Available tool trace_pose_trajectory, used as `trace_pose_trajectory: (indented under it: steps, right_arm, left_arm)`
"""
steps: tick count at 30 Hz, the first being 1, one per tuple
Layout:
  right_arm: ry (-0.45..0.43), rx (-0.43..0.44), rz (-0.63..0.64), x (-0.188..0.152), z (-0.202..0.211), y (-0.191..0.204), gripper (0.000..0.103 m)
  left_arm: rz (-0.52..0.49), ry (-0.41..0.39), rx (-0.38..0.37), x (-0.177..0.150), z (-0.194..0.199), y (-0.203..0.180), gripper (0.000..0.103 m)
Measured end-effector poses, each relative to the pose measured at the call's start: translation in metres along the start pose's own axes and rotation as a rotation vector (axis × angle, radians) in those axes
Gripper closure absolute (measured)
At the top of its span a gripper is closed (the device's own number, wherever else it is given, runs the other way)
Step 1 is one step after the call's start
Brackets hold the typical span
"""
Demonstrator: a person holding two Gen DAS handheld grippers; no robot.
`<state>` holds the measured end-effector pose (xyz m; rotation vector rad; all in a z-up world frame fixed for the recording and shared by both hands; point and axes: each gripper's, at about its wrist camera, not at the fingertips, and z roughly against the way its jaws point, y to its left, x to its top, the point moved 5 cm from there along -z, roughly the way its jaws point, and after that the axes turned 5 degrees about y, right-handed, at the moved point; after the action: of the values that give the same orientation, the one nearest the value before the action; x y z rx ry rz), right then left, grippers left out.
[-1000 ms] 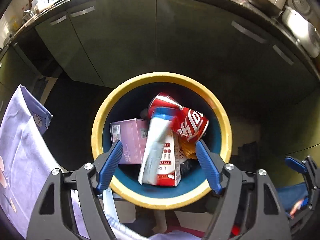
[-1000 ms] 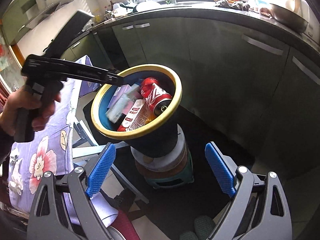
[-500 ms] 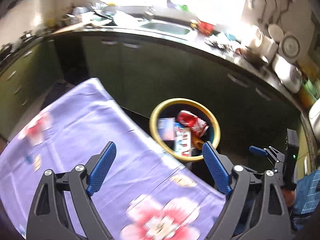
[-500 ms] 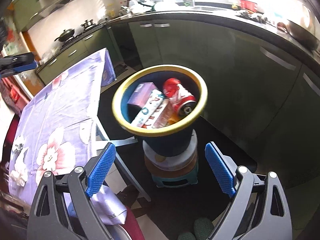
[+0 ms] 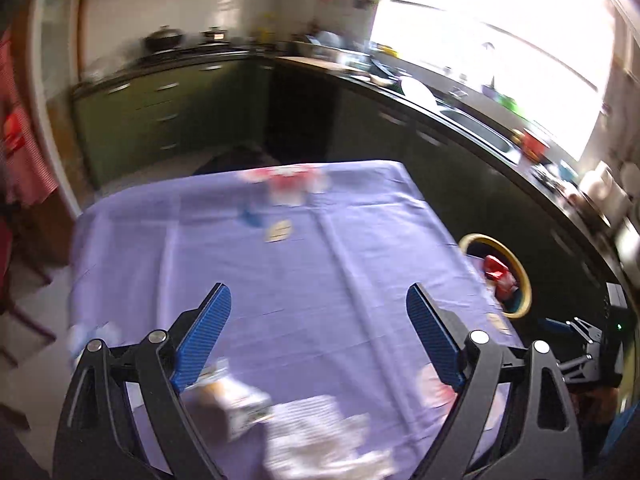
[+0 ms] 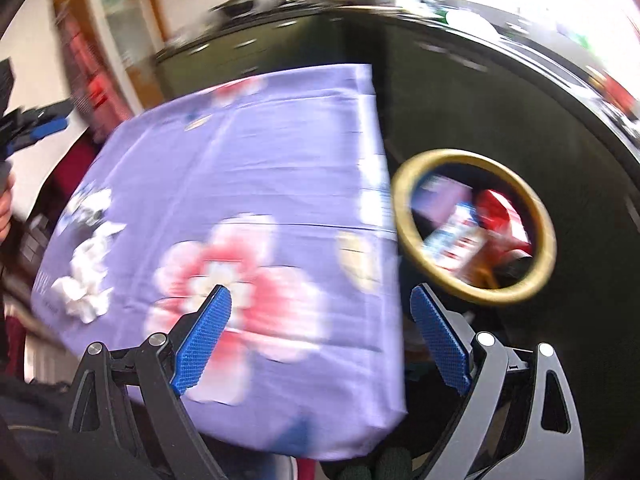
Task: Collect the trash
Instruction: 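Reach the right tool to the white tissue and grasp it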
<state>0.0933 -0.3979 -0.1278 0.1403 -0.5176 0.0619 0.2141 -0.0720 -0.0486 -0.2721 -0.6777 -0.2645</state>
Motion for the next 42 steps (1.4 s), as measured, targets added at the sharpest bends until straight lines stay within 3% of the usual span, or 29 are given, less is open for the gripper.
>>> trace_pose_trajectory:
  steps: [5, 9, 12, 18, 25, 29, 33, 35, 38, 42]
  right_arm:
    - [0.022, 0.159, 0.159, 0.019, -0.017, 0.084, 0.013]
    - [0.052, 0.307, 0.317, 0.025, -0.027, 0.169, 0.013]
    - [0.075, 0.367, 0.421, 0.025, -0.036, 0.222, 0.010]
    - [0.141, 0.329, 0.497, 0.021, -0.069, 0.272, 0.009]
    - [0.205, 0.278, 0.516, 0.010, -0.096, 0.276, 0.010]
    - [0.229, 0.267, 0.523, 0.007, -0.105, 0.277, 0.026]
    - [0.218, 0.244, 0.524, 0.007, -0.107, 0.274, 0.060]
    - [0.227, 0.275, 0.505, 0.008, -0.106, 0.273, 0.085]
    - [0.207, 0.277, 0.513, 0.006, -0.102, 0.273, 0.092]
    - [0.174, 0.285, 0.502, 0.007, -0.093, 0.270, 0.094]
  left_arm:
    - [0.101, -0.013, 0.039, -0.024, 0.019, 0.052, 0.018]
    - [0.147, -0.022, 0.058, -0.040, 0.030, 0.076, 0.018]
    - [0.171, -0.035, 0.064, -0.049, 0.037, 0.088, 0.018]
    - [0.171, -0.036, 0.062, -0.059, 0.040, 0.096, 0.017]
    - [0.167, -0.018, 0.038, -0.062, 0.032, 0.095, 0.017]
    - [0.168, -0.011, 0.035, -0.061, 0.027, 0.095, 0.017]
    - [0.167, -0.002, 0.036, -0.061, 0.024, 0.095, 0.017]
    - [0.162, 0.001, 0.038, -0.061, 0.023, 0.093, 0.017]
    - [0.157, 0.002, 0.038, -0.060, 0.023, 0.091, 0.017]
    - [0.147, 0.001, 0.038, -0.058, 0.024, 0.086, 0.017]
